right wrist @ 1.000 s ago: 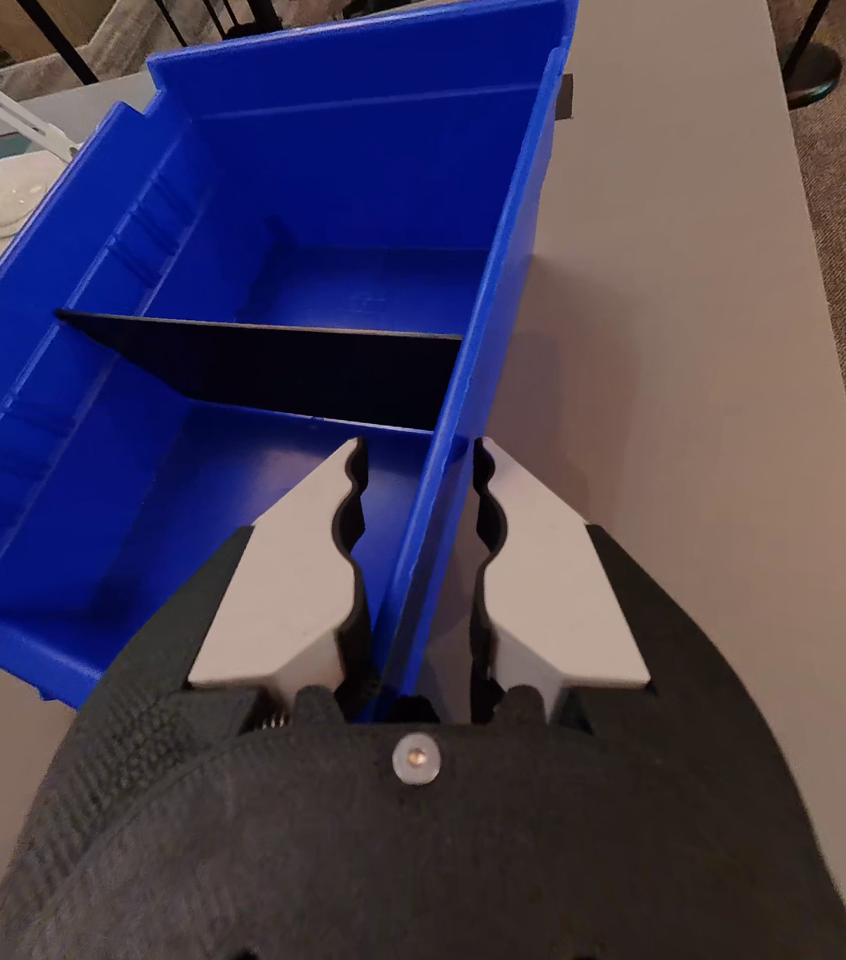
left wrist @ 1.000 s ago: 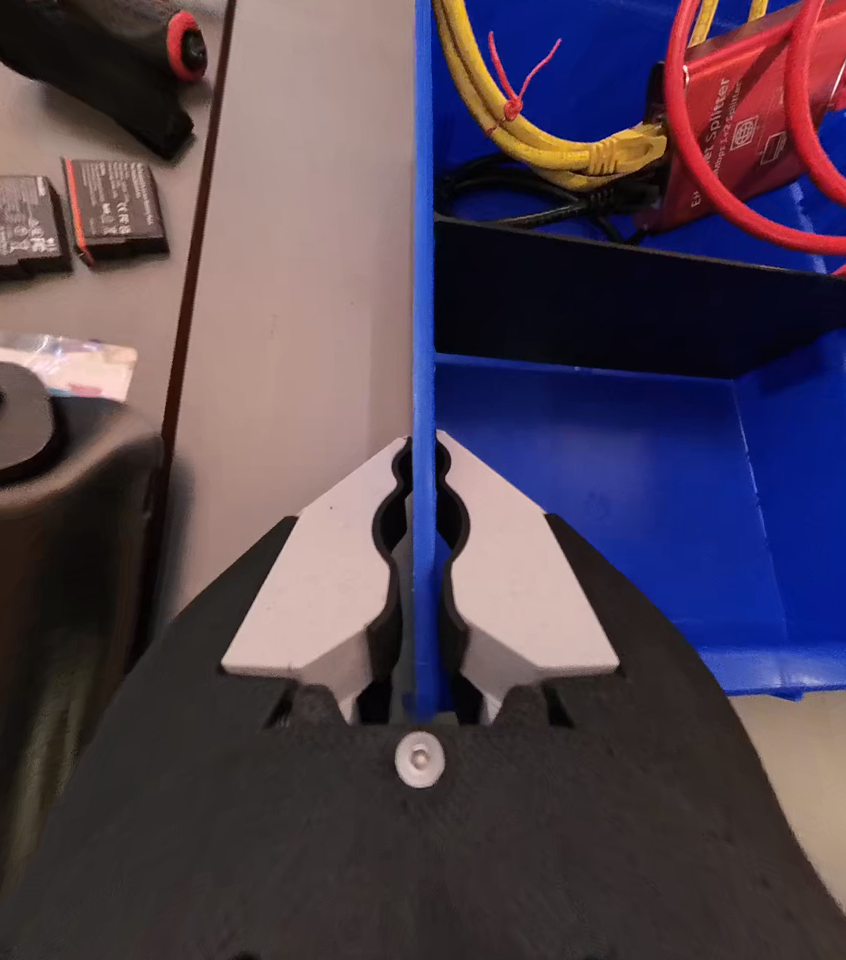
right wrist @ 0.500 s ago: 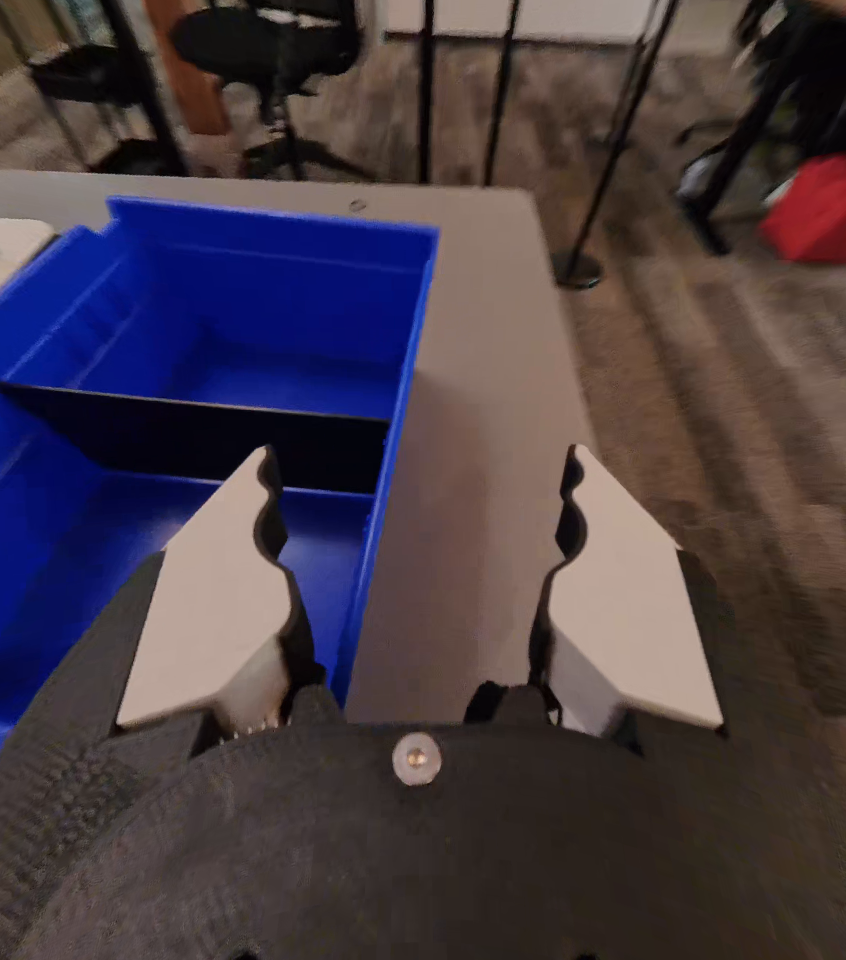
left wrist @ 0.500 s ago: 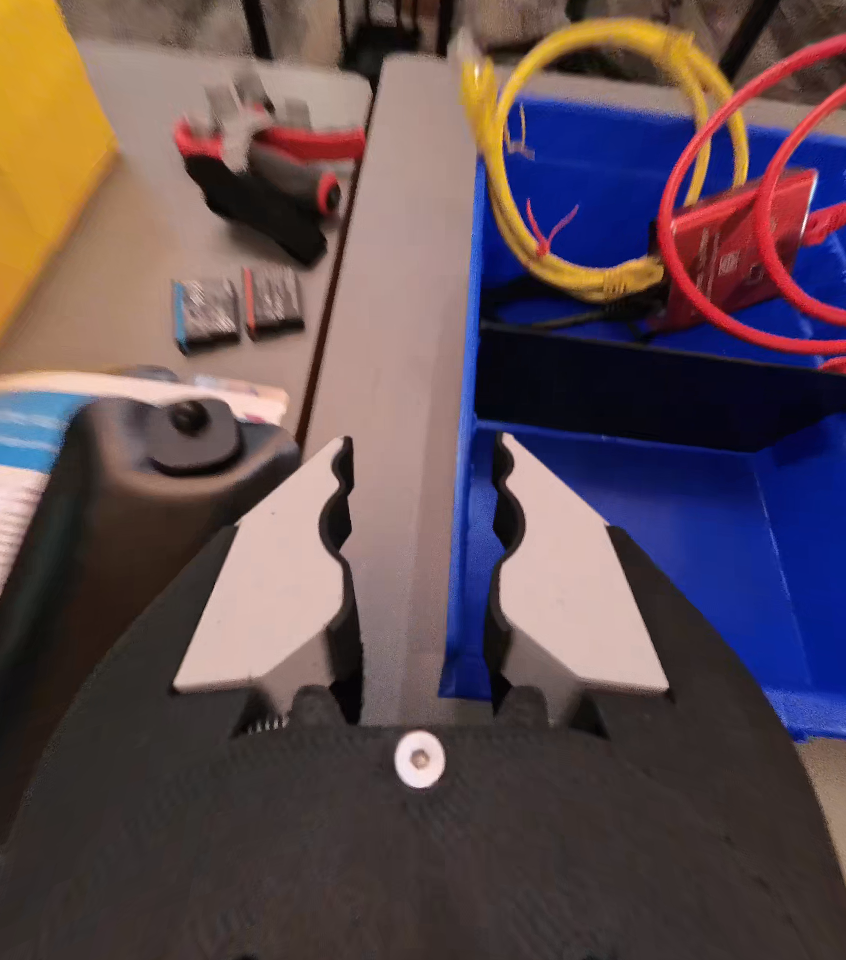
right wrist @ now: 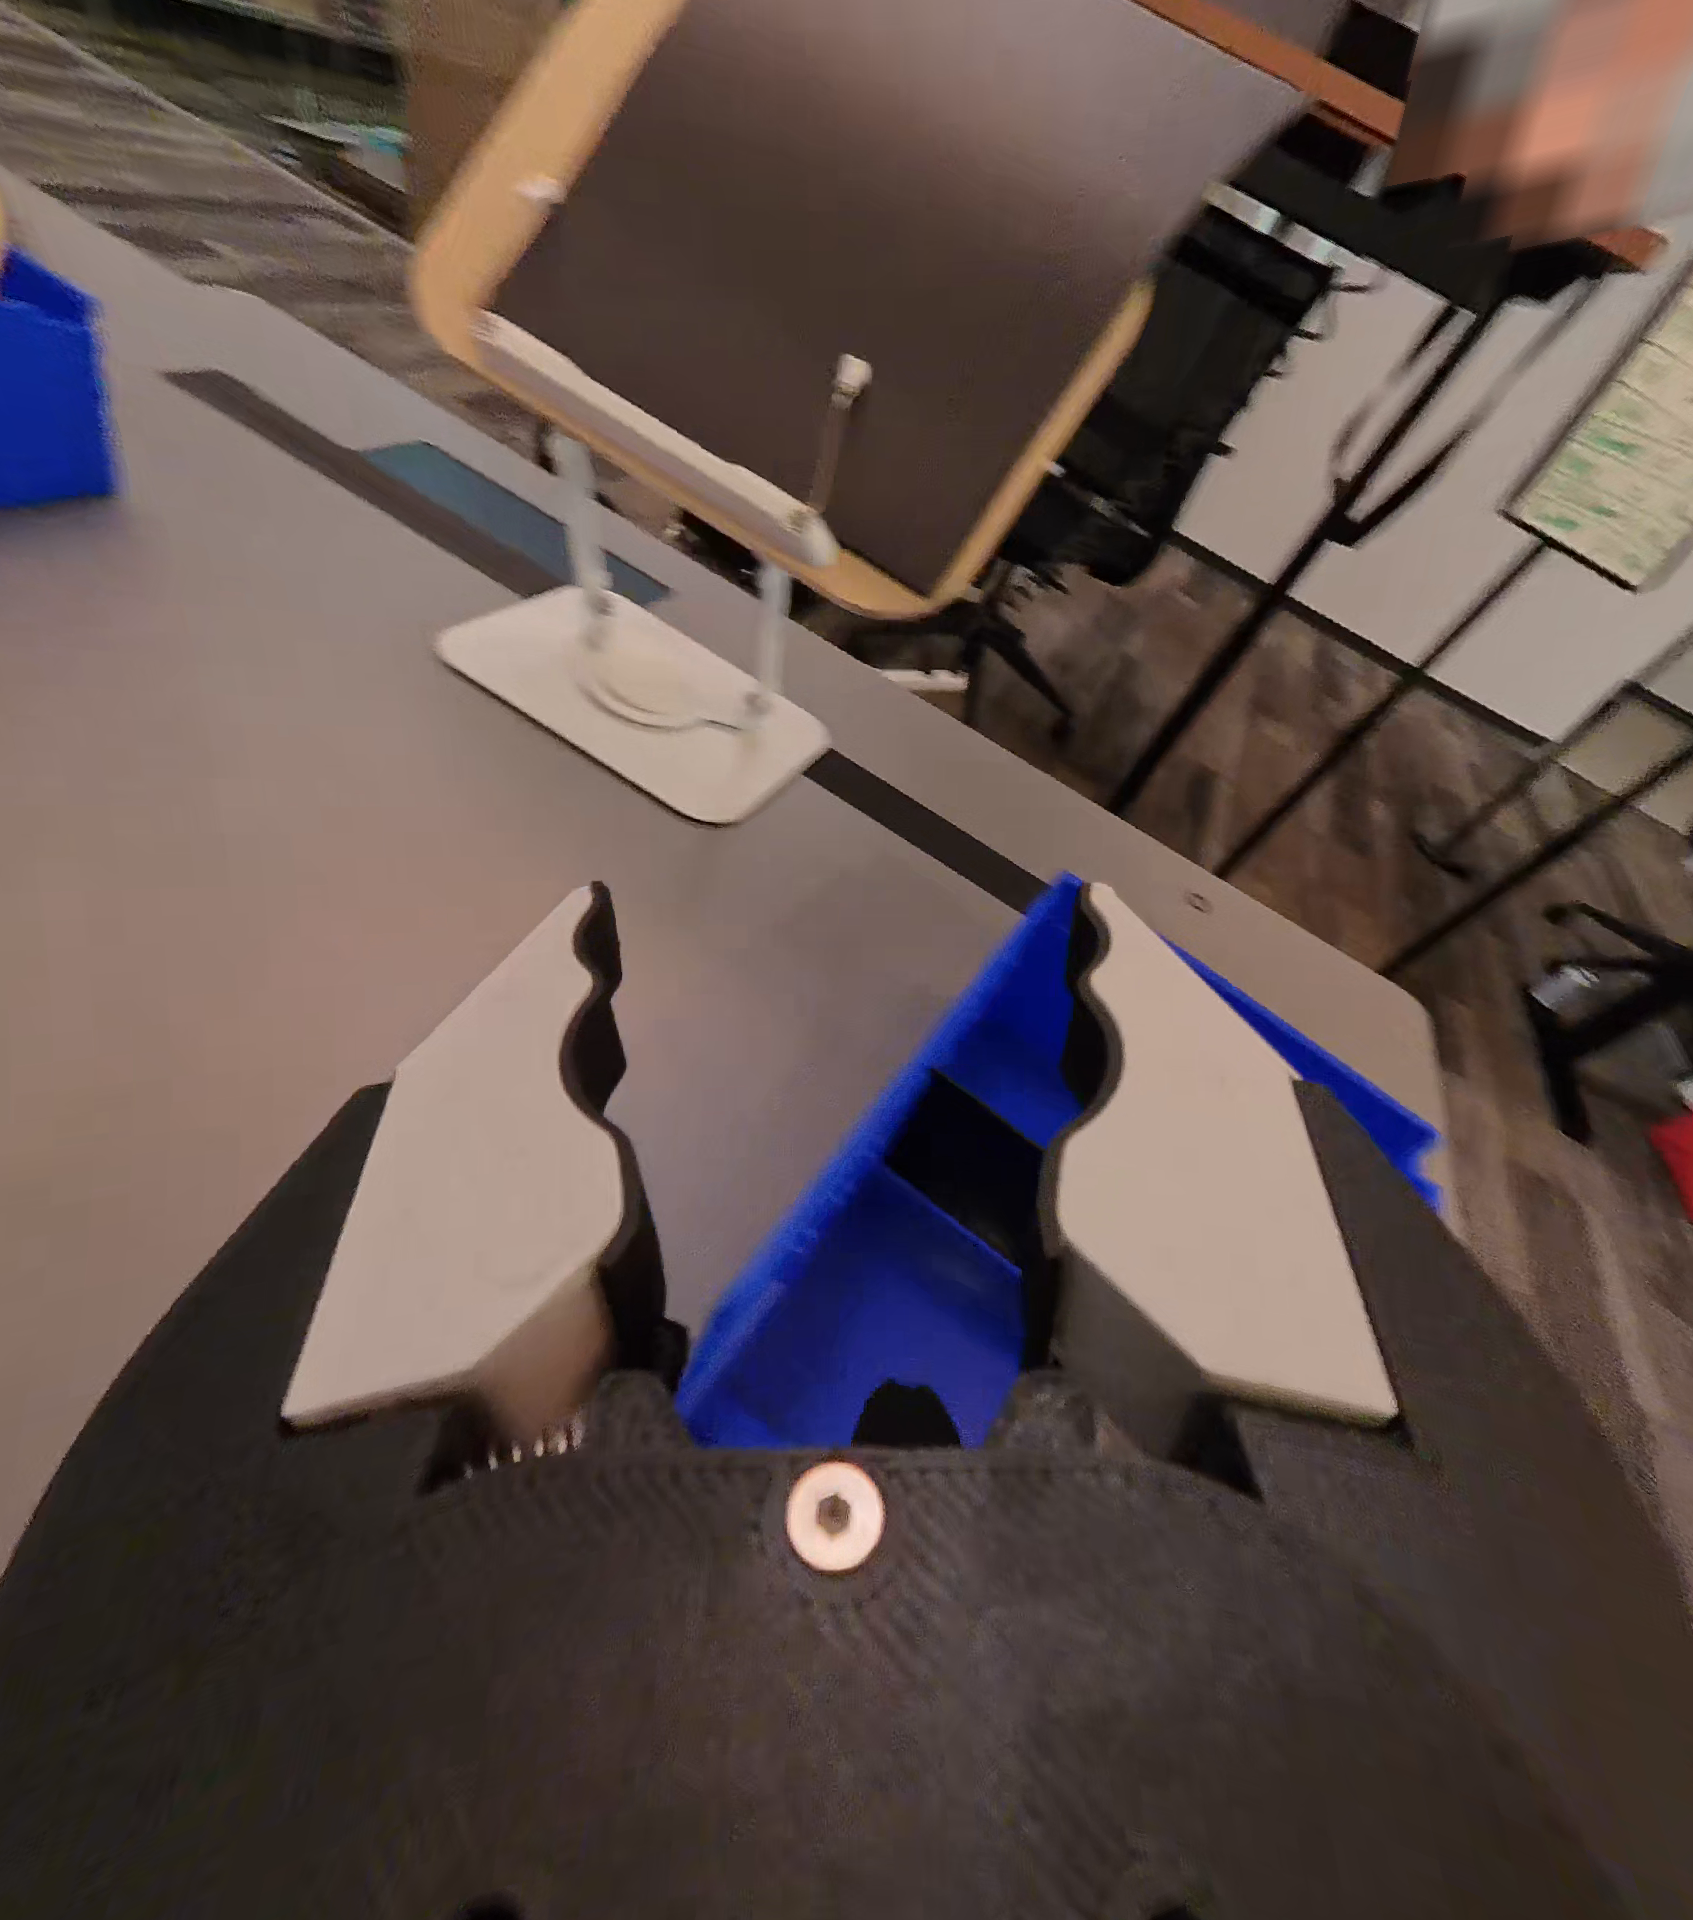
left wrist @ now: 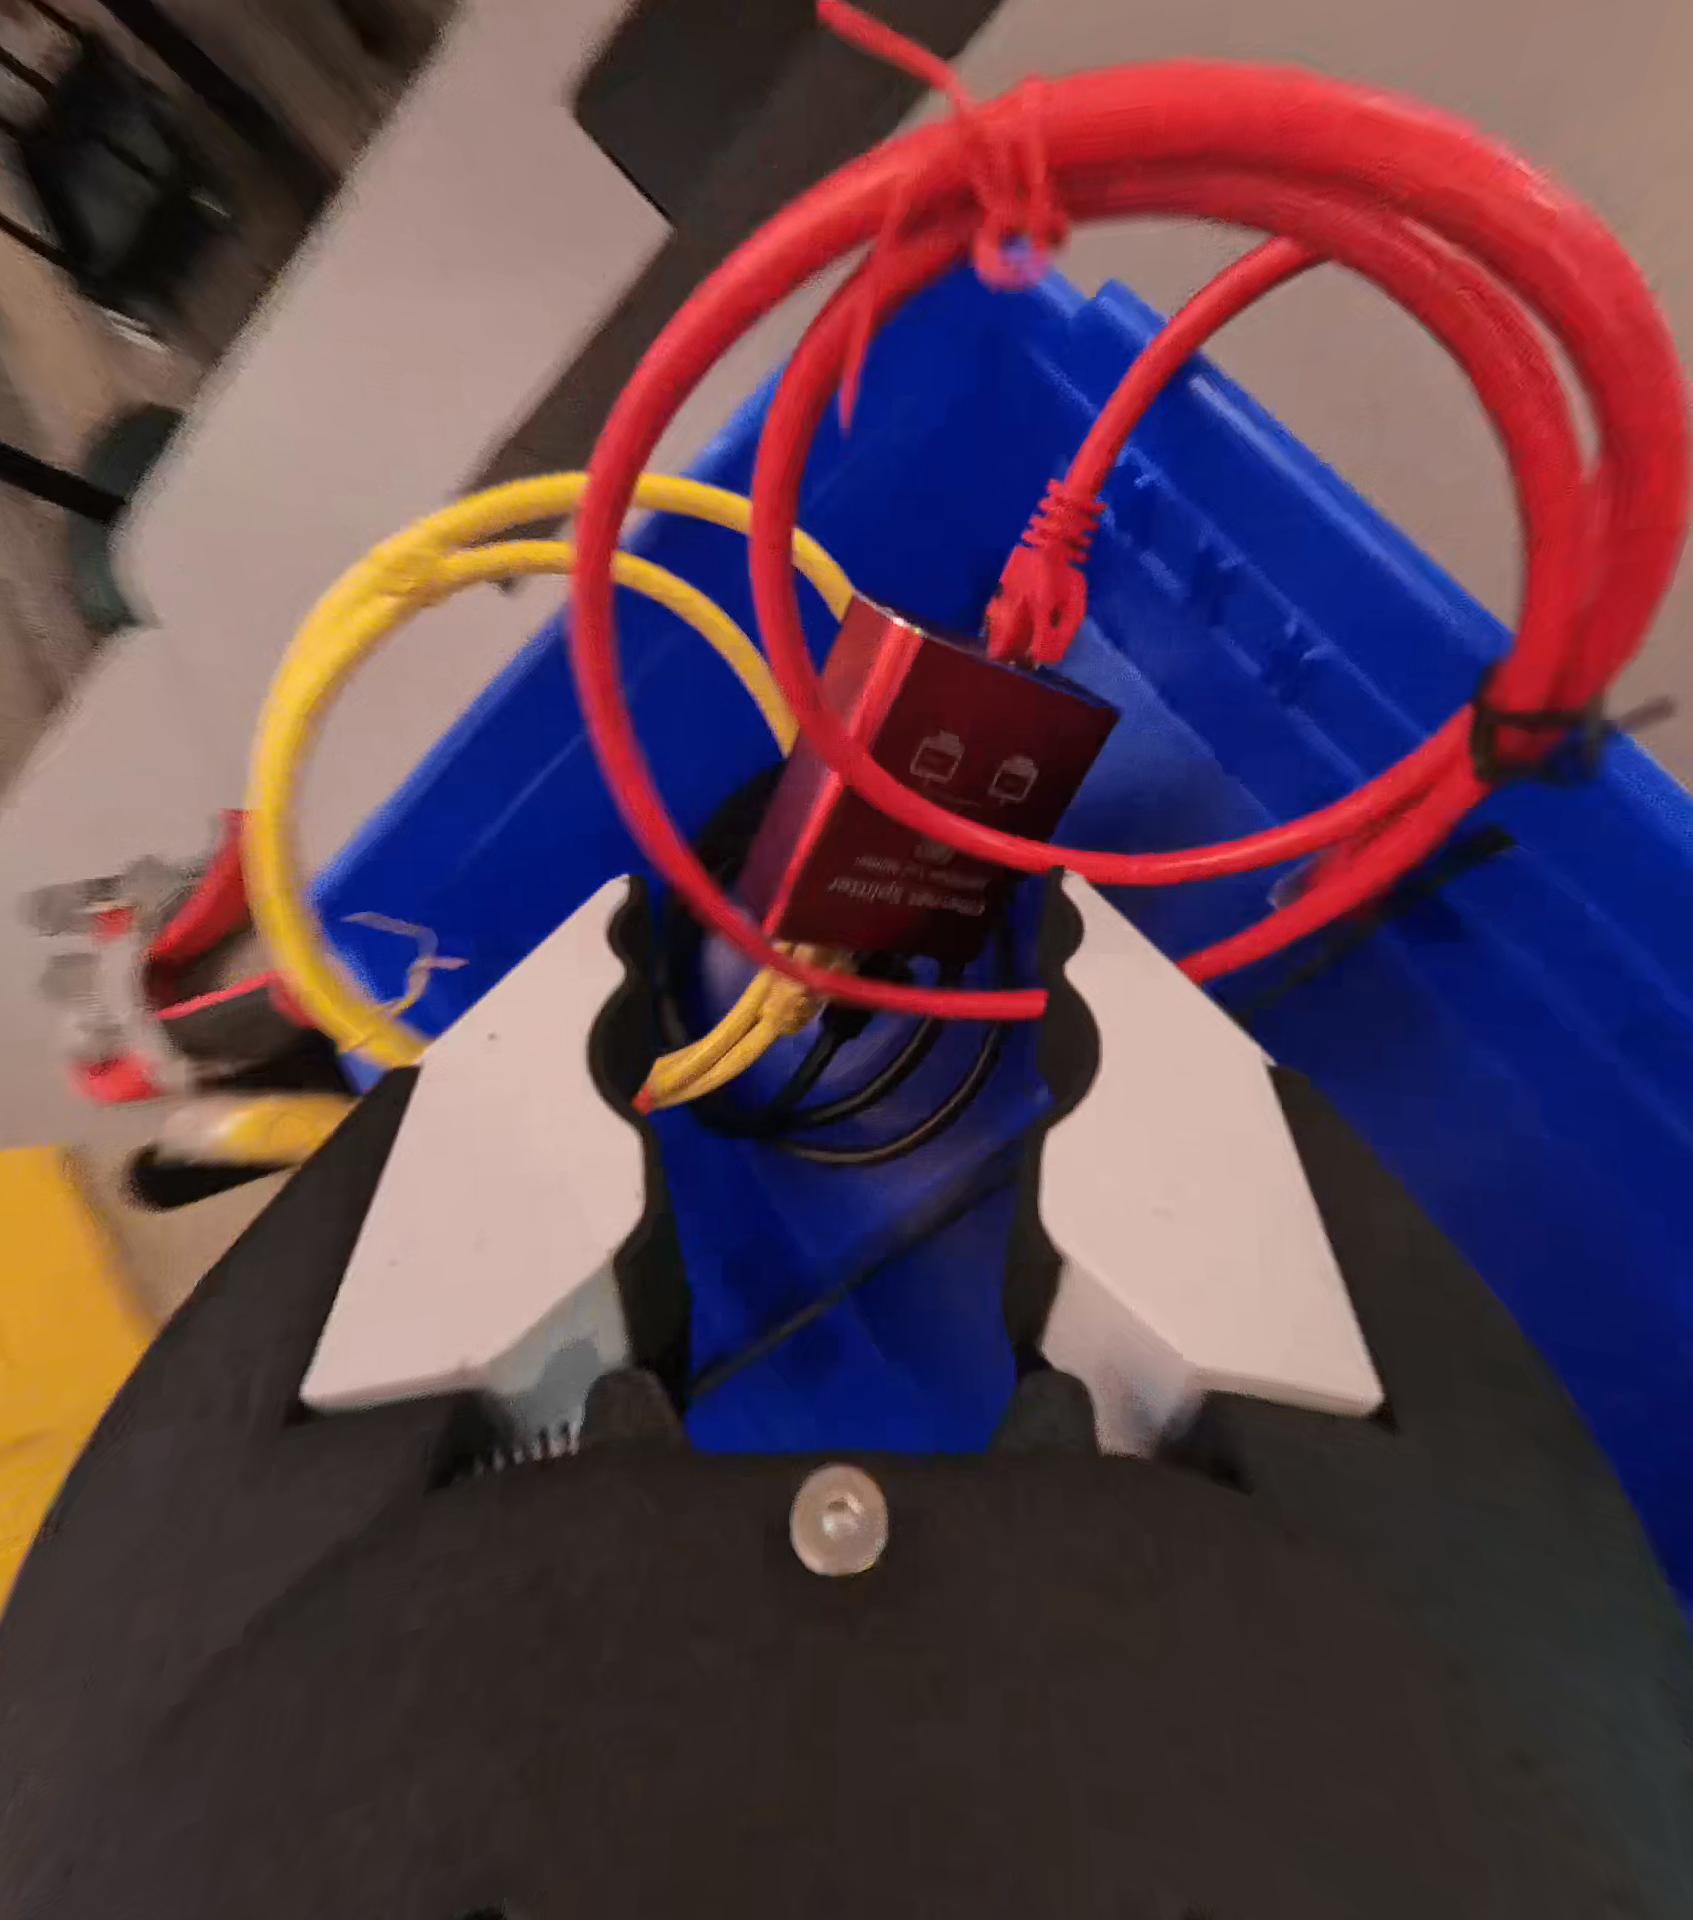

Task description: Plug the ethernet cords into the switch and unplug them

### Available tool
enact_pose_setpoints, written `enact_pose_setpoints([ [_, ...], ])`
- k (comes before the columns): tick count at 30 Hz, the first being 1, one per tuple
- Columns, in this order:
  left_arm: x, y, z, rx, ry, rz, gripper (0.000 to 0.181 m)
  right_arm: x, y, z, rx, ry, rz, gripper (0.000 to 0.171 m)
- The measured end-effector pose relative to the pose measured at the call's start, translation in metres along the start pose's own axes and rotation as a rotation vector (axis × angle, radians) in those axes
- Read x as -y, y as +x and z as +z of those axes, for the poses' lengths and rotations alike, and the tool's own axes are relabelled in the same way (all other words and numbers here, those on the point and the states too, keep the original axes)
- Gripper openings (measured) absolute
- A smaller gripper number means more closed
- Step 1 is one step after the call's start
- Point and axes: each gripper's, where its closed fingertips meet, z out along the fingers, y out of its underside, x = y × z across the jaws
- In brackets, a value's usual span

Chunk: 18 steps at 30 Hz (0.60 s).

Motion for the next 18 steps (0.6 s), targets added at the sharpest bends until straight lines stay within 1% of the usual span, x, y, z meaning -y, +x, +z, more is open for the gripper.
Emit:
enact_pose_setpoints([
  [2, -0.004, -0.005, 0.018, -0.099, -0.038, -0.071, 0.093, 0.007, -0.028, 0.005, 0.067, 0.012, -0.009, 0.083],
  [4, -0.004, 0.000, 0.024, -0.232, -0.044, -0.139, 0.087, 0.009, -0.049, 0.009, 0.120, 0.012, -0.022, 0.082],
  [8, -0.012, 0.004, 0.028, -0.405, -0.067, -0.201, 0.094, 0.004, -0.067, 0.014, 0.173, -0.011, -0.011, 0.077],
  [11, -0.002, 0.009, 0.022, -0.537, -0.039, -0.234, 0.093, 0.005, -0.075, 0.017, 0.214, 0.000, 0.027, 0.075],
  [13, -0.002, 0.013, 0.023, -0.583, -0.070, -0.193, 0.090, 0.006, -0.079, 0.021, 0.229, 0.000, 0.039, 0.074],
  [14, -0.002, 0.014, 0.025, -0.587, -0.084, -0.164, 0.081, 0.006, -0.081, 0.023, 0.233, 0.000, 0.040, 0.074],
  [15, -0.001, 0.017, 0.025, -0.601, -0.099, -0.139, 0.077, 0.006, -0.082, 0.025, 0.236, 0.000, 0.043, 0.073],
  [18, 0.003, 0.021, 0.034, -0.567, -0.128, -0.061, 0.077, 0.005, -0.087, 0.031, 0.246, -0.001, 0.061, 0.072],
])
